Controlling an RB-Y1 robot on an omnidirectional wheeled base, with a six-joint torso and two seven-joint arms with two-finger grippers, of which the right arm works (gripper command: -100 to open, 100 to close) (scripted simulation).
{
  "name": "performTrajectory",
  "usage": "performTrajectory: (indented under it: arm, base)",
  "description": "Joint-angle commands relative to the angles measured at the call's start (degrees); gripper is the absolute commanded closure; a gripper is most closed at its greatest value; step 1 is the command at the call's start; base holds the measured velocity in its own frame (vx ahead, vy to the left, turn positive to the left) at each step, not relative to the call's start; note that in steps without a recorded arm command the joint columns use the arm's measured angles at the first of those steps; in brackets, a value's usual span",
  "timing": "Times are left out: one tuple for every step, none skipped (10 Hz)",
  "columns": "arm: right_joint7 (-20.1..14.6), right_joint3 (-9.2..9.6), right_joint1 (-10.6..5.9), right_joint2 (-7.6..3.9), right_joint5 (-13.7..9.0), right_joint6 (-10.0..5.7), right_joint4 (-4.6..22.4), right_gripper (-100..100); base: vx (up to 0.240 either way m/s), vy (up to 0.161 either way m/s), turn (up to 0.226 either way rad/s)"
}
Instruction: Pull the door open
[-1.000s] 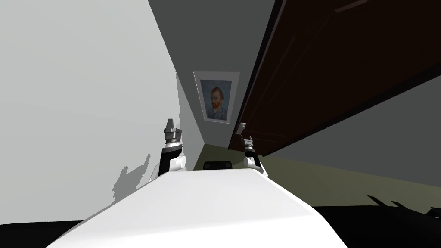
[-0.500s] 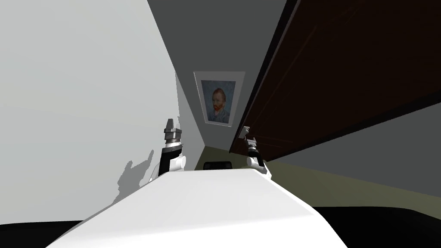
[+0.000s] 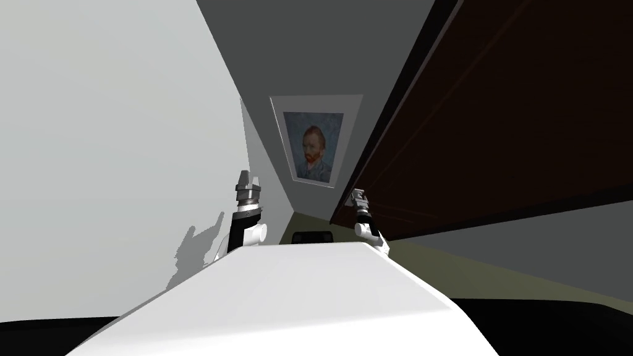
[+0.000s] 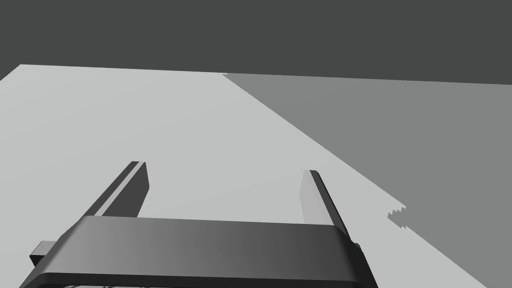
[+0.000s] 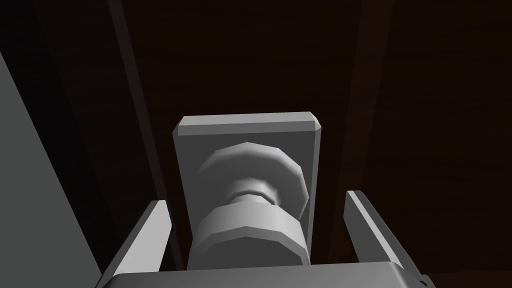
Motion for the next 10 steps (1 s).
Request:
performTrajectory:
  arm:
    - [0.0, -0.02, 0.08, -0.01, 0.0, -0.02, 0.0, 100]
    - [0.0, -0.02, 0.08, -0.01, 0.0, -0.02, 0.0, 100]
    - [0.0, -0.02, 0.08, -0.01, 0.0, -0.02, 0.0, 100]
    - [0.0, -0.02, 0.08, -0.01, 0.0, -0.02, 0.0, 100]
    - [0.0, -0.02, 0.08, -0.01, 0.0, -0.02, 0.0, 100]
    - [0.0, -0.02, 0.08, -0.01, 0.0, -0.02, 0.0, 100]
    - [-0.7, -0.04, 1.02, -0.96, -0.1, -0.20, 0.4, 100]
    - [-1.0, 0.01, 1.21, -1.27, -0.1, -0.33, 0.4, 100]
    - [-1.6, 0.18, 1.56, -1.93, -0.2, -0.61, 0.4, 100]
    - [-2.3, 0.47, 1.89, -2.65, -0.3, -0.92, 0.4, 100]
  base:
    - [-0.009, 0.003, -0.005]
    - [-0.035, 0.018, -0.012]
    - [-0.026, 0.011, 0.001]
    - [-0.012, 0.002, 0.004]
    - [0.000, 0.000, 0.000]
    - [0.000, 0.000, 0.000]
    - [-0.127, -0.013, 0.082]
    - [-0.175, -0.017, 0.080]
    - [-0.196, 0.030, 0.093]
    - [-0.203, 0.044, 0.104]
